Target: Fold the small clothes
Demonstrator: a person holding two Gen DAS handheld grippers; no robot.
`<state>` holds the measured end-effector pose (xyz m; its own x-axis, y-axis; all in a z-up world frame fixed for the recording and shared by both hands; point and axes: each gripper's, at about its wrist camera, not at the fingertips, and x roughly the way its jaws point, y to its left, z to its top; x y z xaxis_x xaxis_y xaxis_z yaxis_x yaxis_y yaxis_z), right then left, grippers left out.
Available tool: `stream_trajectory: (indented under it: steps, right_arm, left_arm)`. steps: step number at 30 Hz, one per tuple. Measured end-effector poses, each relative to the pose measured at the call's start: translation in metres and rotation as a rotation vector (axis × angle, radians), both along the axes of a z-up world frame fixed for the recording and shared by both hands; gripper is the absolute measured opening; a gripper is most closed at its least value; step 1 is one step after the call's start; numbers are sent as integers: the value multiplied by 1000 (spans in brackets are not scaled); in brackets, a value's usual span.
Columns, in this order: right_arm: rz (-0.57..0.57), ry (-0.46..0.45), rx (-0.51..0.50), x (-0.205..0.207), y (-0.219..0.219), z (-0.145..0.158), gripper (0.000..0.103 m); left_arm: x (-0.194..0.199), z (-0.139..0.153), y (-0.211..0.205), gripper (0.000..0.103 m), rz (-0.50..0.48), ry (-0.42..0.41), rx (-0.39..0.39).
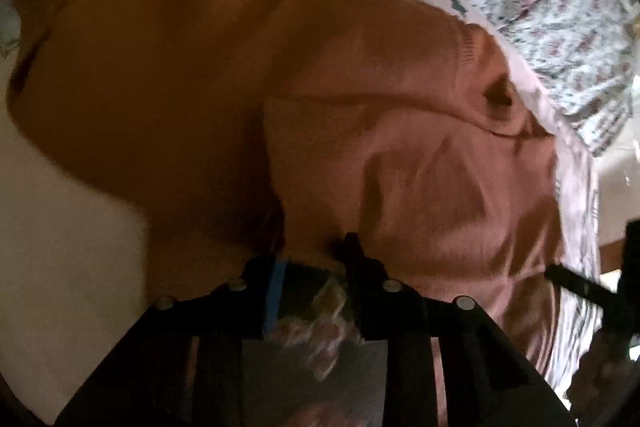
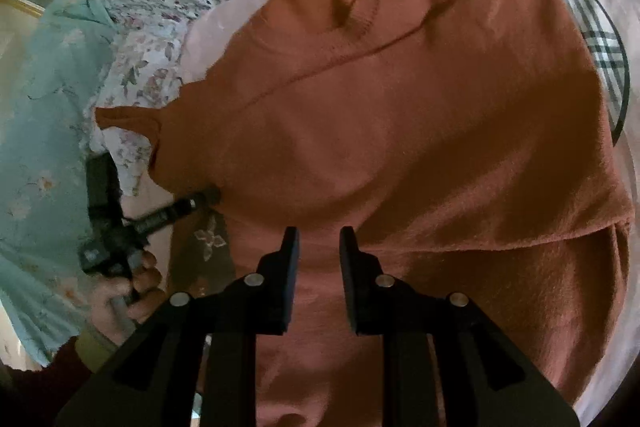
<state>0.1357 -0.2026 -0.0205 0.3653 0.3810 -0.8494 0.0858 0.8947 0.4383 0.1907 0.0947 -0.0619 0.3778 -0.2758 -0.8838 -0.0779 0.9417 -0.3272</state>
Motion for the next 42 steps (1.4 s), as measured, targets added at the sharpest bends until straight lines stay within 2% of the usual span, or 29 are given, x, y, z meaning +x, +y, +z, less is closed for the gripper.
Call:
stream_trajectory:
  steps: [1,2,3,4,5,7,11,15,20,21,22,23,24,25,27,31,34,36,39,42]
  right_arm:
    - [-2,-4,2,-2,0,2,22]
    - [-4,-9,0,-3,-2,4,22]
    - [-7,-12,-3,-5,-4,7,22]
    - [-16,-14,-3,-7,-6,8,23]
    - [-23,-13,0,-9,-8,9,23]
    - [-31,-8,3,-11,-9,9,23]
    - [-32,7,13,-11,-7,7,23]
    - [-43,13,26,-12,-8,7,23]
    - [-70,25,33,-16,-15,5,23]
    - [-77,27,32,-17,-17,5,23]
    - [-85,26,31,-18,-19,6,23]
    - [-91,24,31,-19,-20,7,23]
    - [-97,20,31,-20,-22,8,23]
    - [-103,17,31,-21,-24,8,23]
    - [-113,15,33,-22,-27,8,23]
    - [-135,17,45,-23,-29,6,23]
    - [-129,14,46,-23,-25,7,23]
    - [-123,8,42,-23,-22,9,23]
    - [-139,-13,49,-26,-24,14,23]
    - [-162,-30,53,-32,-30,19,23]
  left_arm:
    - [-5,3,6,35,0,-4,13]
    - [-10,7,14,50,8,-9,33]
    - [-15,14,26,58,32,-26,55]
    - [-18,22,41,73,76,-55,87]
    - [-18,29,53,82,118,-74,122]
    - [-12,45,83,82,223,-122,193]
    - [23,62,145,83,428,-130,261]
    - [58,79,192,84,544,-154,312]
    - [104,94,237,87,685,-156,428]
    - [110,93,245,85,712,-150,433]
    - [114,92,253,68,724,-151,427]
    - [116,91,260,24,724,-149,415]
    - [118,89,265,1,711,-141,385]
    - [116,89,268,4,712,-140,370]
    - [104,98,261,4,701,-210,374]
    - [83,119,228,3,599,-310,301]
    - [67,134,184,3,509,-381,262]
    - [55,142,145,3,428,-416,204]
    - [51,144,85,3,294,-438,139]
    - [43,137,25,3,168,-423,79]
